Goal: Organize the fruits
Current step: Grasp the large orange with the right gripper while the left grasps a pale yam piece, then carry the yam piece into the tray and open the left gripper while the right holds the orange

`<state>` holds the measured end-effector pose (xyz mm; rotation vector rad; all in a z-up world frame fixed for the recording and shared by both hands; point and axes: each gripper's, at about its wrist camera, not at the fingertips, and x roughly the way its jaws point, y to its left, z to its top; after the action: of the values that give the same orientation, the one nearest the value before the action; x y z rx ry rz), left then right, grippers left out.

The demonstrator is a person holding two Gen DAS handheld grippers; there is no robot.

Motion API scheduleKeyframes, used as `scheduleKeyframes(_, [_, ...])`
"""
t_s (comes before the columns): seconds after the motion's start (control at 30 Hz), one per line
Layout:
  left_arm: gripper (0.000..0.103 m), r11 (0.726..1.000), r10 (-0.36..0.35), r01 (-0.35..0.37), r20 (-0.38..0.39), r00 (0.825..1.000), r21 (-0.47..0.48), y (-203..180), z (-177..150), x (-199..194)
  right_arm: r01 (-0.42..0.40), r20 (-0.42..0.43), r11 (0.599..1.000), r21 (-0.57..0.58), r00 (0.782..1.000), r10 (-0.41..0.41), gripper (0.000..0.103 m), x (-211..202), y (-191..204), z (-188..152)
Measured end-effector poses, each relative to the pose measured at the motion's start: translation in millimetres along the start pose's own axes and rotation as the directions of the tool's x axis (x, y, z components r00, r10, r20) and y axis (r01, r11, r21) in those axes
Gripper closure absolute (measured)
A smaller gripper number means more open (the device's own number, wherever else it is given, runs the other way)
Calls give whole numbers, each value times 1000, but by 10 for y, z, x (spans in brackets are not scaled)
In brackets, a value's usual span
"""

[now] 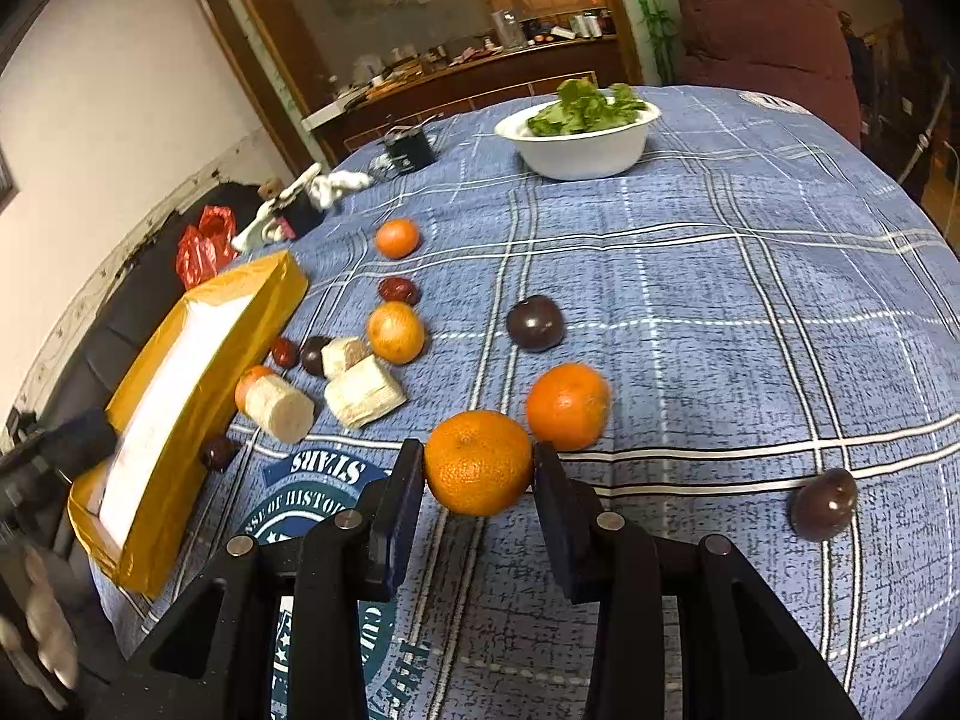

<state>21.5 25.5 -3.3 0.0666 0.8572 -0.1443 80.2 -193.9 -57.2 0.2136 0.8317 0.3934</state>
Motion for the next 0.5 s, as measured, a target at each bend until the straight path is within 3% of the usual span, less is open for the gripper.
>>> scheduleKeyframes(0.03, [68,1000,3,-3,-16,1000,12,-40,50,109,-1,2,1000,9,1000,1,63,-5,-22,2])
scheduleKeyframes(0.07, [71,1000,5,-5,-32,999,16,-68,86,219,-1,4,1000,19,1000,1,63,-9,-42,8])
scheduleKeyframes(0.27, [71,995,54,-48,-72,996,88,-165,184,601,-6,5,1000,18,1000,6,62,-10,-55,8])
scheduleKeyframes(0.37, [74,984,111,-94,-107,988,153,-258,147,728,-9,1,1000,17,1000,9,62,-6,-54,10])
scheduleKeyframes(0.5, [74,995,75,-70,-81,994,73,-186,145,647,-14,0,1000,25,1000,14,63,-4,-66,9])
